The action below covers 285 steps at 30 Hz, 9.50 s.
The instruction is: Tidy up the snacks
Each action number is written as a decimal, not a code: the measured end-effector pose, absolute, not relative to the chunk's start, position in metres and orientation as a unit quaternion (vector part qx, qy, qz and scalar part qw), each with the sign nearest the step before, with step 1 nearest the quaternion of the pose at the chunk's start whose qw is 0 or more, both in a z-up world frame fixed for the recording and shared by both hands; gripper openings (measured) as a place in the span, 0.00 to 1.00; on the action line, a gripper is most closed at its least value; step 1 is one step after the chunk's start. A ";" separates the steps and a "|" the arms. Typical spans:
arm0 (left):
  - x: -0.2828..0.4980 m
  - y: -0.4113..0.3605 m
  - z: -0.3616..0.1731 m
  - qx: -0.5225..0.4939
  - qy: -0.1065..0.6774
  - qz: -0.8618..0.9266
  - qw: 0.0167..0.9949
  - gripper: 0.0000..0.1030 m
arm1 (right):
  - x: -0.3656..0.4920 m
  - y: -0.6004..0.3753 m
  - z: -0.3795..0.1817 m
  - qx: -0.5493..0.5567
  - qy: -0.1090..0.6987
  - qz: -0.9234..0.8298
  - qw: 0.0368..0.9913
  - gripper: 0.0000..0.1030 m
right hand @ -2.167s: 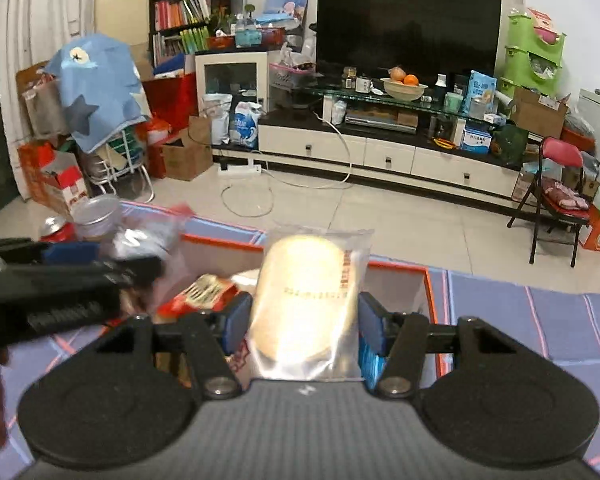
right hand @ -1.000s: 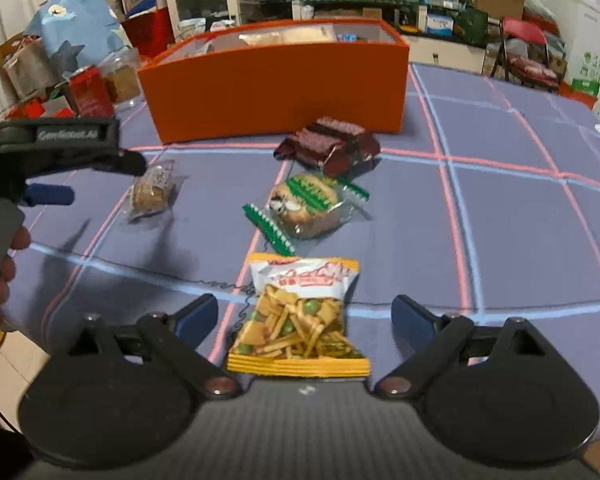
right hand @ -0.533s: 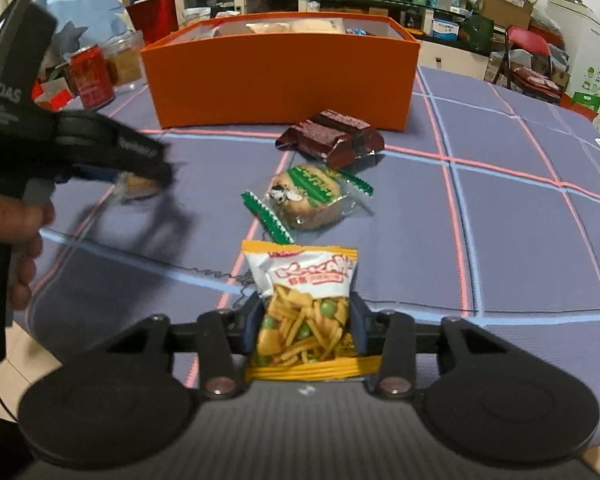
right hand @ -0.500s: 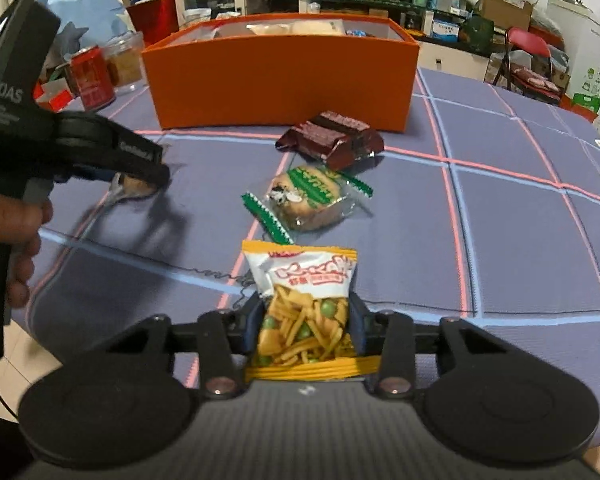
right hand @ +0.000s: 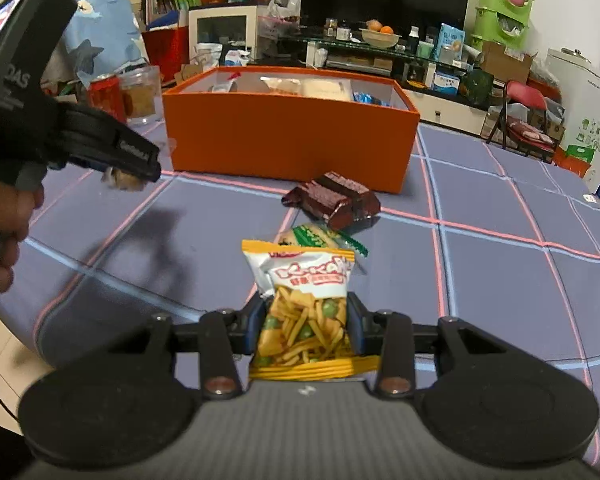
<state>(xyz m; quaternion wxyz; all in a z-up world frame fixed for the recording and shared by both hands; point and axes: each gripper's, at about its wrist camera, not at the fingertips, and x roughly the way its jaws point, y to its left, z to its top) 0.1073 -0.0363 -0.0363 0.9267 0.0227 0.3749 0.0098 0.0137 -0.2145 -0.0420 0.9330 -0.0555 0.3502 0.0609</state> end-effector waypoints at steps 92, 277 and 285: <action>0.090 -0.174 -0.079 0.273 0.292 -0.406 0.822 0.69 | 0.129 -0.366 -0.066 -0.065 0.436 0.137 0.887 0.50; 0.092 -0.032 0.052 -0.016 0.332 0.072 0.940 0.85 | 0.086 -0.201 0.025 -0.046 0.333 -0.041 0.941 0.87; 0.092 -0.033 0.053 -0.013 0.331 0.066 0.941 0.85 | 0.086 -0.201 0.026 -0.048 0.330 -0.039 0.942 0.87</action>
